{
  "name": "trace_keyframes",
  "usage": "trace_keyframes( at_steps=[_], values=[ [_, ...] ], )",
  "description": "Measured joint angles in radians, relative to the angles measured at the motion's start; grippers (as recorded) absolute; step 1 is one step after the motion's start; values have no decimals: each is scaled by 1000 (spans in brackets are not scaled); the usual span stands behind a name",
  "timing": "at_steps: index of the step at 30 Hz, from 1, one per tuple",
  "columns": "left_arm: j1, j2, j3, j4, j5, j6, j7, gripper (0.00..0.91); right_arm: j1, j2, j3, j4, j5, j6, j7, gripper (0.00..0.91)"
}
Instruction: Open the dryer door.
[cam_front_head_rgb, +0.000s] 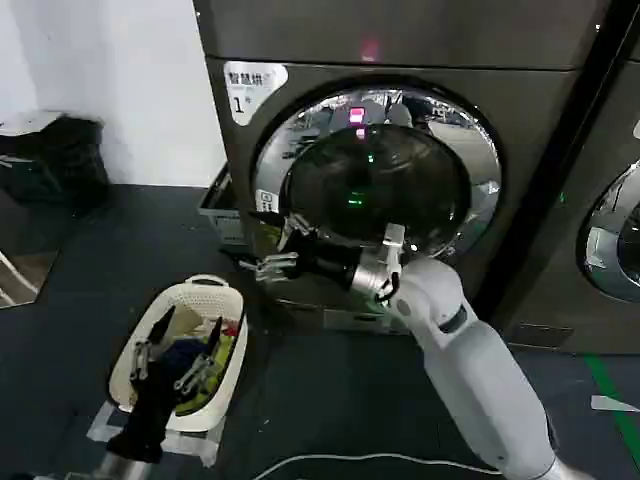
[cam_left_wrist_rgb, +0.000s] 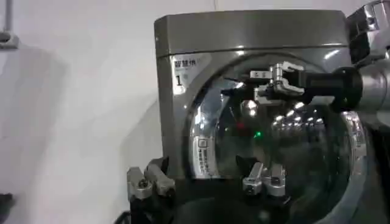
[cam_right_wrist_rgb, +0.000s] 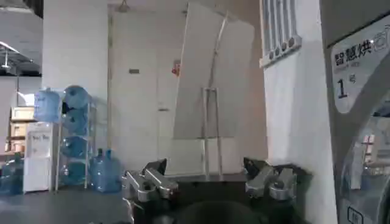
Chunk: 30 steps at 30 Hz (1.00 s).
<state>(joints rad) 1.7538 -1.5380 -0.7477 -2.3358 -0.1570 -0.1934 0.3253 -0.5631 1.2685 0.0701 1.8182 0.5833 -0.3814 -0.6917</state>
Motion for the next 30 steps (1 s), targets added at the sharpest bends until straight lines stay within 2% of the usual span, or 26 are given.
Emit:
trace_keyframes(
  at_steps=[8,15,22,30],
  values=[
    [-1,-2,8,-1,0,9,8,907,-30,-15,62,-94,-146,41,-61,907],
    [0,-2,8,3,3,16,8,907,-11,-13,101,-178,-210,102,-133,907],
    [0,-5,12,9,8,15,9,907,34,5,95,-262,-239,209,-151,907],
    [10,-10,14,-17,10,26,8,907,83,40,72,-363,-265,228,-129,907]
  ],
)
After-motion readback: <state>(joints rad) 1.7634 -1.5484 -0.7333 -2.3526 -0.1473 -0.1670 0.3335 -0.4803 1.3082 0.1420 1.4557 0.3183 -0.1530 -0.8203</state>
